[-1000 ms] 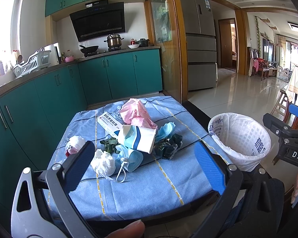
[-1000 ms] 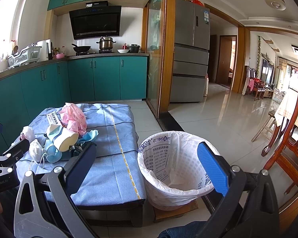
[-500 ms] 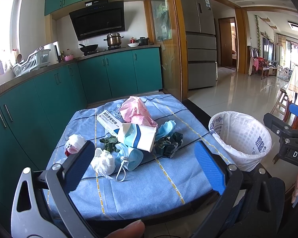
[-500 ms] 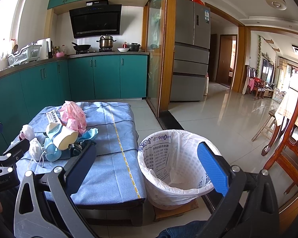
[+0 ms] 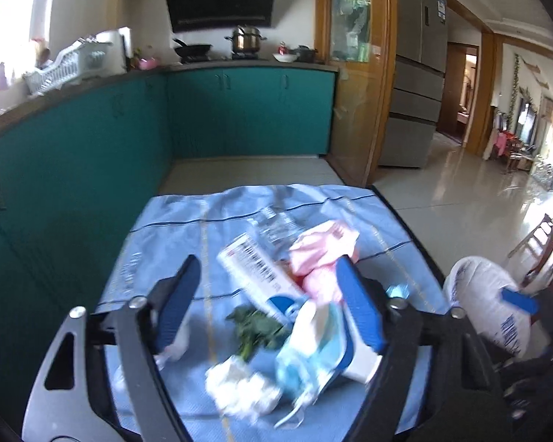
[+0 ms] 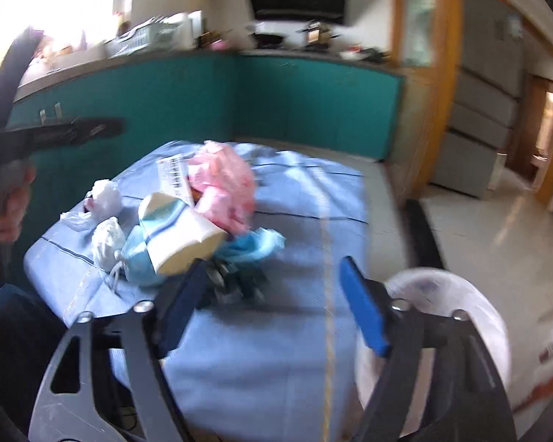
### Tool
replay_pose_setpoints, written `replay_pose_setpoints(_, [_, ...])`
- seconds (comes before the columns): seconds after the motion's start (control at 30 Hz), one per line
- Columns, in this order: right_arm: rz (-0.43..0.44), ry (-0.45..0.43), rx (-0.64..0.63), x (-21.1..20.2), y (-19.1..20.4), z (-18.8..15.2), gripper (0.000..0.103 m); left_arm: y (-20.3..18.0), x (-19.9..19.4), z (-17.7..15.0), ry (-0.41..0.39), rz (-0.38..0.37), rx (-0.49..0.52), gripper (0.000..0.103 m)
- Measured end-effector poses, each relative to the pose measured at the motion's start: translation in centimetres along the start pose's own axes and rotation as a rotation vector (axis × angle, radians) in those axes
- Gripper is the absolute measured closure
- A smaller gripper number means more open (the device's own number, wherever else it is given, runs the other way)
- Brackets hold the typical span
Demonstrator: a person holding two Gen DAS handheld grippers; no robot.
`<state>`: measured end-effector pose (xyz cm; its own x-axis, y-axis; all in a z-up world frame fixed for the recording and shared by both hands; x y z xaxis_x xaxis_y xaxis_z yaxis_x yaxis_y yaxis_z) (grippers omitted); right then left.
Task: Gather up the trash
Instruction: 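Reach the right tool to the dark green wrapper and close on it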
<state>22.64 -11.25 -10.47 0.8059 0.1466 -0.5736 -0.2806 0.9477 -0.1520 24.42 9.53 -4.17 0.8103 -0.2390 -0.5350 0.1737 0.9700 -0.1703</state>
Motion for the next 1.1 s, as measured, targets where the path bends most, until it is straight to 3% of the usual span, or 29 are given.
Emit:
replay_pose_setpoints(0.07, [0.012, 0.015, -0.024, 2.8, 0.4, 1.2, 0.031, -0.8, 2.5, 0.6, 0.028, -0.047, 0.011, 0.024])
replay_pose_setpoints(0.17, [-0.079, 0.000, -0.020, 5.1, -1.0, 1.2, 0.030, -2.6, 6.1, 0.1, 0.062, -0.109, 0.038, 0.011])
replay_pose_setpoints(0.3, [-0.028, 0.058, 0.013, 7.3, -2.2, -1.3, 0.021, -4.3, 11.4, -1.7, 0.173, -0.063, 0.145, 0.009])
replay_pose_setpoints(0.43, [-0.024, 0.101, -0.011, 8.4, -2.3, -2.5, 0.017, -4.4, 13.8, -2.1, 0.204, -0.086, 0.113, 0.011])
replay_pose_setpoints(0.53, [0.006, 0.116, -0.013, 8.7, -1.7, -3.1, 0.015, -4.9, 14.3, -2.5, 0.236, -0.106, 0.120, 0.045])
replay_pose_setpoints(0.67, [0.032, 0.122, -0.006, 8.3, -1.3, -3.3, 0.015, -5.0, 14.5, -3.8, 0.261, -0.128, 0.101, 0.072])
replay_pose_setpoints(0.8, [0.081, 0.106, -0.019, 7.4, -0.3, -3.3, 0.015, -4.3, 12.6, -4.6, 0.242, -0.129, 0.094, 0.073])
replay_pose_setpoints(0.83, [0.104, 0.104, -0.026, 7.2, 0.1, -3.3, 0.015, -4.0, 12.0, -4.7, 0.232, -0.128, 0.095, 0.072])
replay_pose_setpoints(0.9, [0.158, 0.102, -0.049, 6.9, 1.4, -3.3, 0.015, -3.0, 10.6, -4.3, 0.202, -0.123, 0.079, 0.053])
replay_pose_setpoints(0.93, [0.181, 0.103, -0.065, 6.8, 2.2, -3.3, 0.015, -2.4, 10.0, -4.1, 0.179, -0.113, 0.069, 0.038])
replay_pose_setpoints(1.1, [0.231, 0.112, -0.126, 6.6, 5.2, -3.5, 0.015, 2.5, 6.8, -3.0, 0.087, -0.019, 0.002, 0.029])
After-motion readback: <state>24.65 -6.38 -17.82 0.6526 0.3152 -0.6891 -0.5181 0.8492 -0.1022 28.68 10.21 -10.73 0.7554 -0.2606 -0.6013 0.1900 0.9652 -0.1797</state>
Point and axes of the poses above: each gripper's, at about its wrist camera, not at the fingertips, and x roughly the way its jaws point, y to its left, z to its top, the point moved 8 cm from there along x, roughly the way its jaws point, and after that the axes turned 14 degrees about -z, right-handed, at the moved point
